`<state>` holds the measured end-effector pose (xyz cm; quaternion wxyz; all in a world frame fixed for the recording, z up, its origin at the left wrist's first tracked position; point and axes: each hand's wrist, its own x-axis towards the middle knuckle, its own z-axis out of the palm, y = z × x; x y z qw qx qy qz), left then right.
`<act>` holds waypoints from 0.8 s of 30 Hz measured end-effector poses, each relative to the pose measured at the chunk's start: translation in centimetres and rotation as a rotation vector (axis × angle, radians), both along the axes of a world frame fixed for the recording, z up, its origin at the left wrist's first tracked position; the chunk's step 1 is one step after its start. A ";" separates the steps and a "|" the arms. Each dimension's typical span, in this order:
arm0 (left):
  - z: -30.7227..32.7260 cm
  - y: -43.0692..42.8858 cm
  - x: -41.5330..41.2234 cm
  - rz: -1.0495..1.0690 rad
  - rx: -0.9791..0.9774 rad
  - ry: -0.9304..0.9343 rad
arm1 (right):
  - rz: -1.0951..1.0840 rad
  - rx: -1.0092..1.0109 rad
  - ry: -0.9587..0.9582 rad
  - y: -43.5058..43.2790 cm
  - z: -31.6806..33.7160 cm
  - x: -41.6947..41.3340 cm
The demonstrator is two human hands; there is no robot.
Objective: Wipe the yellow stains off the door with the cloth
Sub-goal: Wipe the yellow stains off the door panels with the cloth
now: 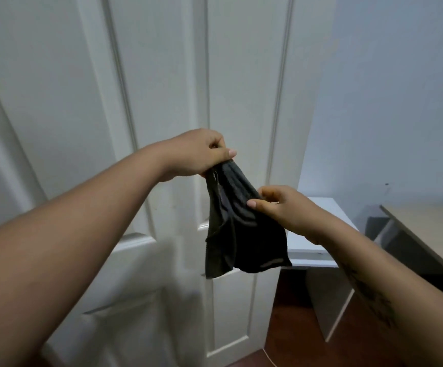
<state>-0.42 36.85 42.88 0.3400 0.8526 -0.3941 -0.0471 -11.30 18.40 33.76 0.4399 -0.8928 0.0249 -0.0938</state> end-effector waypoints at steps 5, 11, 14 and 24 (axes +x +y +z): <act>-0.3 0.6 0.1 -0.010 0.086 -0.095 | -0.208 -0.353 -0.121 -1.6 0.7 -0.4; -0.3 -0.1 0.4 -0.052 0.178 -0.082 | -0.213 -0.408 -0.102 -4.2 0.6 -0.7; -0.7 -0.9 0.8 -0.037 0.165 0.000 | -0.197 -0.396 -0.081 -5.3 0.1 -0.7; -3.7 4.6 3.3 0.279 0.082 0.191 | 0.212 -0.489 0.146 -2.1 -1.3 5.2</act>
